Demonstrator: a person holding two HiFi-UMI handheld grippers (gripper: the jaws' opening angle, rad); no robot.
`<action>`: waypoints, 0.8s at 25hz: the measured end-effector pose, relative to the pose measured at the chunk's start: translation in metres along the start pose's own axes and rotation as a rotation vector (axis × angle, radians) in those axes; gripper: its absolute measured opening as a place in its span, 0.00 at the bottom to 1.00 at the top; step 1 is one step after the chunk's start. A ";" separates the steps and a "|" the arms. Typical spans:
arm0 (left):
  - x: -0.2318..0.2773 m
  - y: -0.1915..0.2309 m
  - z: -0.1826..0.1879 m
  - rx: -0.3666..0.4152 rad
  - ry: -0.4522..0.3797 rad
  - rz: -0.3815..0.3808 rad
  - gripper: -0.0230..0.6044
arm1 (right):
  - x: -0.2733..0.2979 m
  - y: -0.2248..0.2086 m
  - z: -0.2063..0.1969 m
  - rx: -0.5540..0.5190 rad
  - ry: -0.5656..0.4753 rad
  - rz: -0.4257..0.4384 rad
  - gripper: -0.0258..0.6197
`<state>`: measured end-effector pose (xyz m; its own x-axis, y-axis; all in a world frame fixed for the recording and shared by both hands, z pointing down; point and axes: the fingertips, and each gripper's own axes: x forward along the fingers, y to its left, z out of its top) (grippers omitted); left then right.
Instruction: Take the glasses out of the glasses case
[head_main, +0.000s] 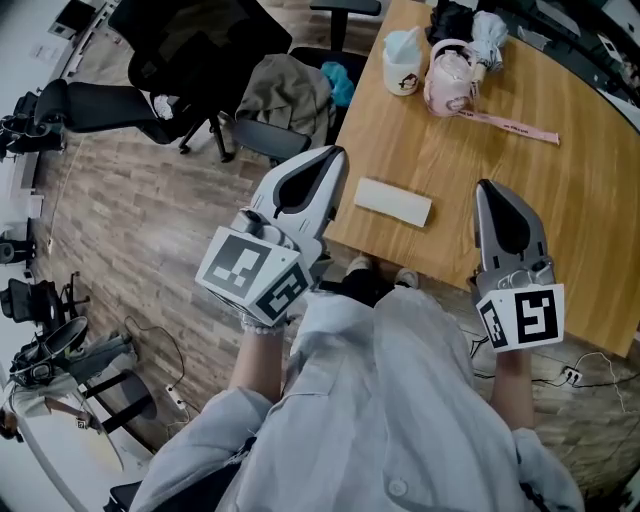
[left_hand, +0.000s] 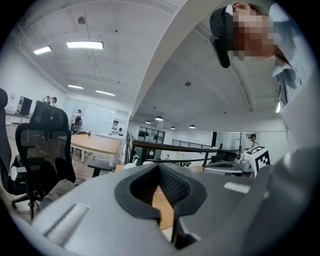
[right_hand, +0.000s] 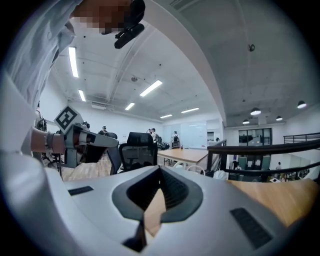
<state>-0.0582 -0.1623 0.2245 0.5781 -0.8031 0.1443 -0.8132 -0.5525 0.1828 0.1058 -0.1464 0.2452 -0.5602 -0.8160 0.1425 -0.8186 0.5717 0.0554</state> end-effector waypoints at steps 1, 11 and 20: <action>0.001 0.005 -0.003 -0.003 0.010 -0.006 0.04 | 0.003 0.002 -0.001 0.002 0.007 -0.006 0.04; 0.017 0.036 -0.052 -0.033 0.132 -0.085 0.04 | 0.028 0.016 -0.022 -0.005 0.091 -0.049 0.04; 0.028 0.045 -0.119 -0.041 0.300 -0.144 0.04 | 0.038 0.025 -0.057 0.009 0.166 -0.072 0.04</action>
<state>-0.0710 -0.1834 0.3524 0.6861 -0.6121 0.3932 -0.7216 -0.6414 0.2605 0.0714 -0.1585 0.3083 -0.4719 -0.8292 0.2996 -0.8575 0.5106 0.0627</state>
